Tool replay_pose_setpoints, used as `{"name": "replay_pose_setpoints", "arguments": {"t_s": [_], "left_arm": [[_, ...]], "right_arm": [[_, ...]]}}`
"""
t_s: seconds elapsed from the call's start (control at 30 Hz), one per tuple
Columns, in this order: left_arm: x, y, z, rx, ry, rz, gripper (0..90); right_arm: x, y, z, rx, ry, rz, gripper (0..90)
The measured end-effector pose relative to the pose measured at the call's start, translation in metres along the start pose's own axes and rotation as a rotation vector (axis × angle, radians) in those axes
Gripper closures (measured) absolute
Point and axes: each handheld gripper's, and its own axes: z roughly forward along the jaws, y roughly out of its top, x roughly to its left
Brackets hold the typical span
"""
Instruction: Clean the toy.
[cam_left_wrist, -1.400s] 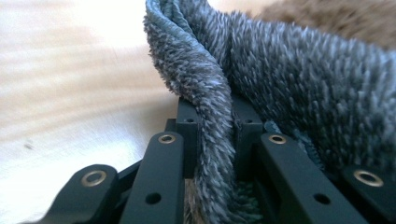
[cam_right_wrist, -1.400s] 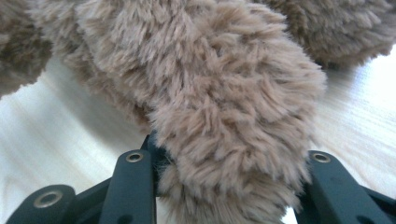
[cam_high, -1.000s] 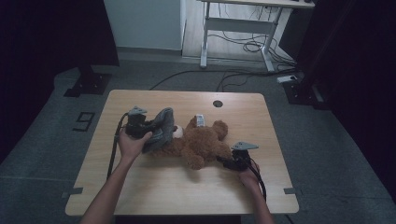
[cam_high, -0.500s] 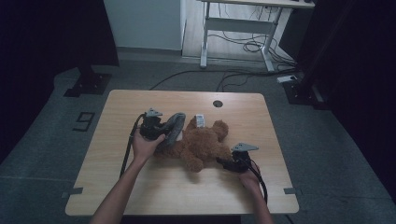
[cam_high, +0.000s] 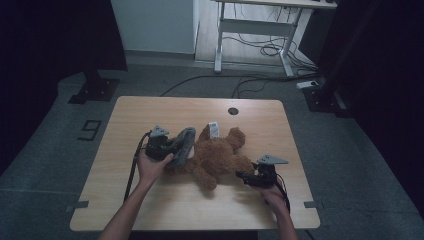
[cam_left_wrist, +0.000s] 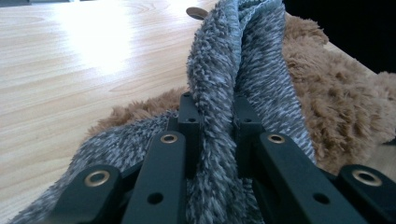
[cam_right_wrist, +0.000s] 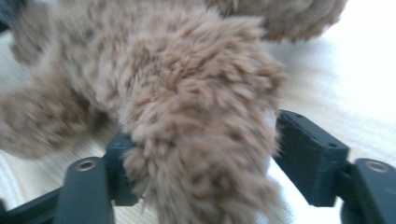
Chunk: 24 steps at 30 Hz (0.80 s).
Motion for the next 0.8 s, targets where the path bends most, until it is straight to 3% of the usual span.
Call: {"name": "replay_pose_setpoints", "arguments": {"t_s": [0.23,0.33,0.4,0.57,0.6,0.67,0.73,0.8], "left_arm": [[-0.001,-0.011,-0.008,-0.02,-0.042,-0.028,78.0],[-0.003,-0.016,-0.011,-0.023,-0.048,-0.019,78.0],[-0.004,-0.019,-0.013,-0.026,-0.053,-0.018,78.0],[-0.004,-0.023,-0.017,-0.025,-0.063,-0.019,77.9],[-0.004,-0.024,-0.017,-0.026,-0.062,-0.023,77.9],[-0.003,-0.025,-0.017,-0.025,-0.064,-0.026,77.9],[-0.003,-0.025,-0.018,-0.022,-0.078,-0.035,77.9],[-0.004,-0.027,-0.018,-0.017,-0.087,-0.036,77.9]], "right_arm": [[0.012,0.022,-0.01,-0.081,0.023,-0.009,21.5],[0.015,0.034,-0.013,-0.107,0.022,0.005,21.3],[0.016,0.038,-0.011,-0.102,0.019,0.018,21.2],[0.026,0.041,0.02,-0.009,0.05,-0.003,19.7],[0.027,0.04,0.024,-0.007,0.075,0.003,22.6],[0.028,0.038,0.03,-0.01,0.134,0.001,36.8],[0.029,0.034,0.031,-0.007,0.146,-0.002,42.7],[0.025,0.028,0.031,0.002,0.188,0.018,48.6]]}}
